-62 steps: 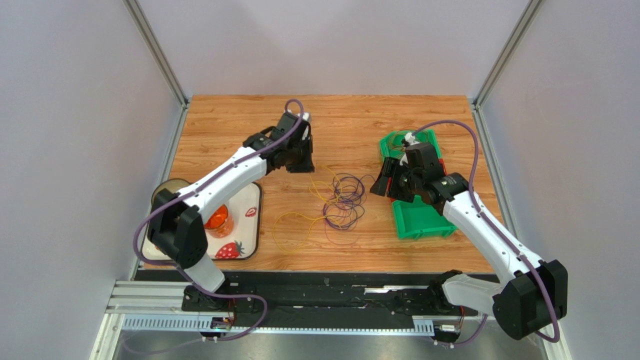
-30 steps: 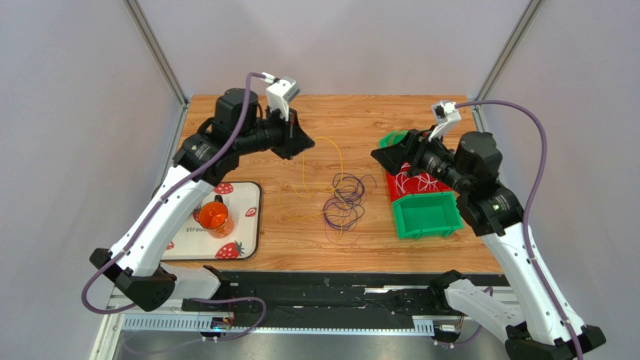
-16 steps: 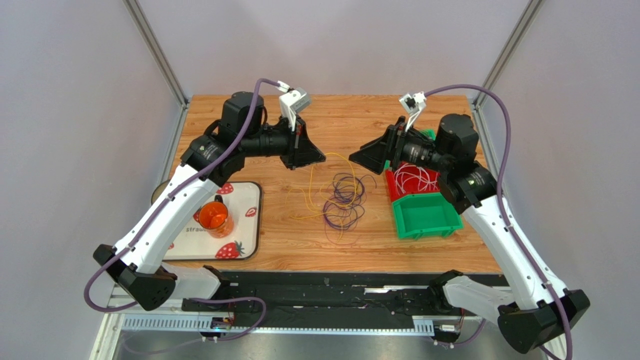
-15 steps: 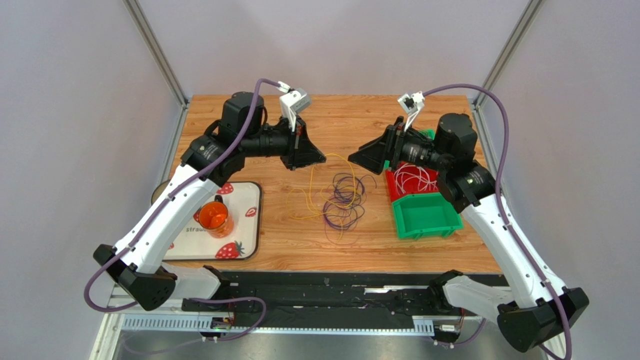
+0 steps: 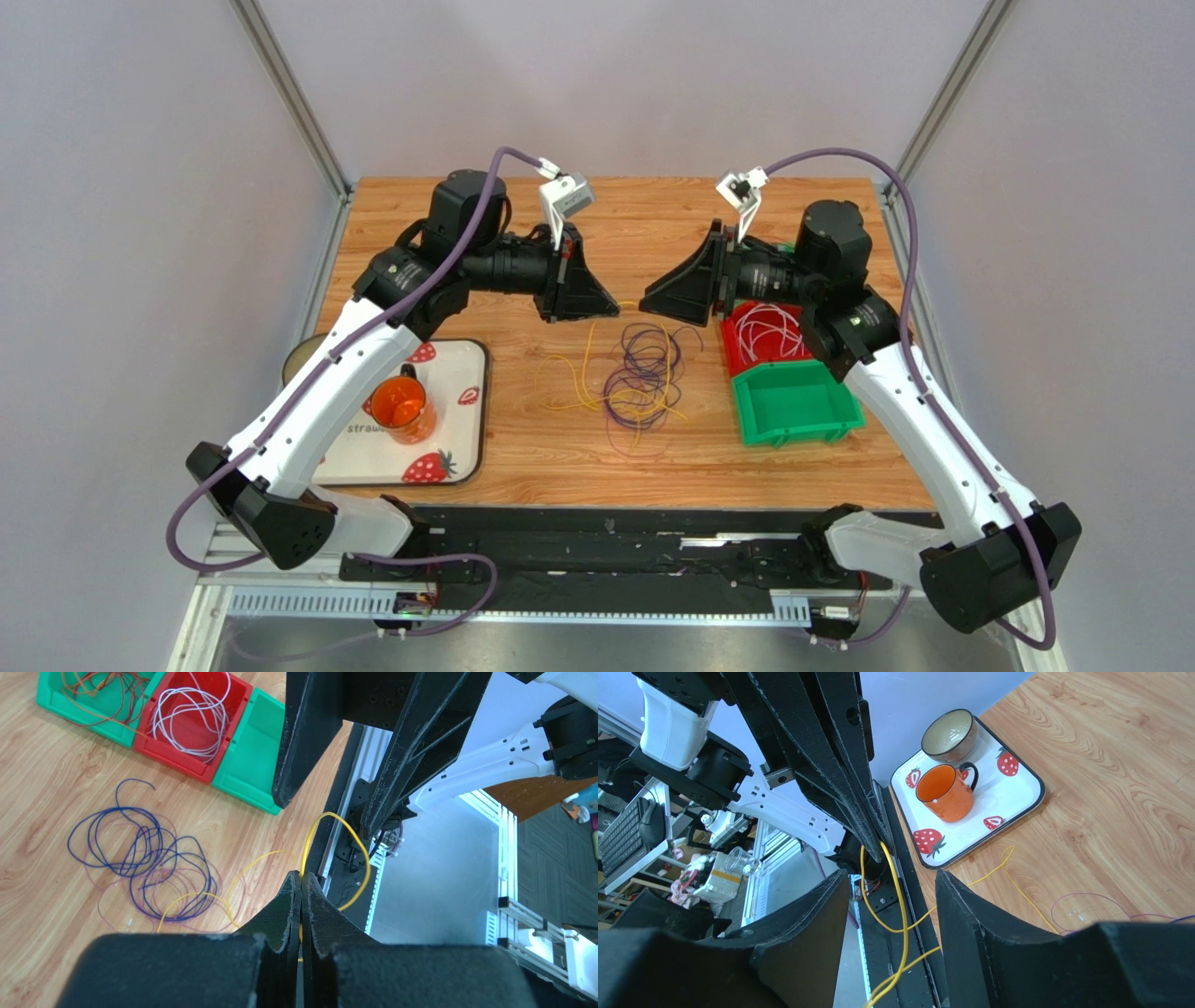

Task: Untangle the cables
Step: Place the cable in the bin.

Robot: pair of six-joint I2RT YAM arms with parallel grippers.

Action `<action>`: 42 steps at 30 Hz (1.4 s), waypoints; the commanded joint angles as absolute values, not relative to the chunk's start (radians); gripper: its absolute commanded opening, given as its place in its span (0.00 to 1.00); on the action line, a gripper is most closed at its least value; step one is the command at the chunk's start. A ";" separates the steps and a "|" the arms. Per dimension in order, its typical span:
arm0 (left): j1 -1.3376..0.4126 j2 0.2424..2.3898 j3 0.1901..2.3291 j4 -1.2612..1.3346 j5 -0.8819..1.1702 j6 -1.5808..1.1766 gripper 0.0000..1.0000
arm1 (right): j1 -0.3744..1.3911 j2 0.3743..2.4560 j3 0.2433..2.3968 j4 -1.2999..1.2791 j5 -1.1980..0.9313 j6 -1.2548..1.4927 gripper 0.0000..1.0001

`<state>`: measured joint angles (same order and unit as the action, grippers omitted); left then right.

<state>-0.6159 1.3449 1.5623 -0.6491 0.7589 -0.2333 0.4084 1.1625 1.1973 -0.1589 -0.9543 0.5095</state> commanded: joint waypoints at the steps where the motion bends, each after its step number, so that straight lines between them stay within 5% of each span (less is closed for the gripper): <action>1: -0.623 1.350 1.565 -0.607 0.798 -0.222 0.00 | 0.425 1.167 1.227 -0.110 -0.997 0.525 0.50; 12: -0.627 1.359 1.566 -0.607 0.793 -0.225 0.00 | 0.460 1.206 1.235 -0.121 -0.979 0.522 0.34; 13: -0.629 1.359 1.566 -0.609 0.793 -0.224 0.00 | 0.465 1.209 1.235 -0.115 -0.976 0.526 0.28; 14: -0.630 1.361 1.566 -0.609 0.792 -0.224 0.00 | 0.468 1.210 1.235 -0.114 -0.974 0.525 0.09; 16: -0.630 1.362 1.566 -0.609 0.787 -0.229 0.00 | 0.472 1.215 1.239 -0.121 -0.960 0.525 0.00; 19: -0.632 1.362 1.569 -0.617 0.764 -0.230 0.02 | 0.476 1.218 1.239 -0.120 -0.951 0.525 0.00; 21: -0.630 1.359 1.586 -0.652 0.708 -0.236 0.23 | 0.476 1.209 1.241 -0.123 -0.924 0.523 0.00; 22: -0.632 1.358 1.595 -0.675 0.625 -0.241 0.43 | 0.474 1.203 1.249 -0.127 -0.908 0.523 0.00; 25: -0.632 1.344 1.628 -0.774 0.459 -0.245 0.68 | 0.476 1.177 1.276 -0.156 -0.821 0.508 0.00; 37: -0.627 1.100 1.422 -0.924 -0.162 -0.216 0.76 | 0.474 1.210 1.699 -0.302 -0.405 0.453 0.00; 42: -0.626 1.088 1.310 -0.894 -0.238 -0.238 0.75 | 0.474 1.268 1.906 -0.319 -0.273 0.430 0.00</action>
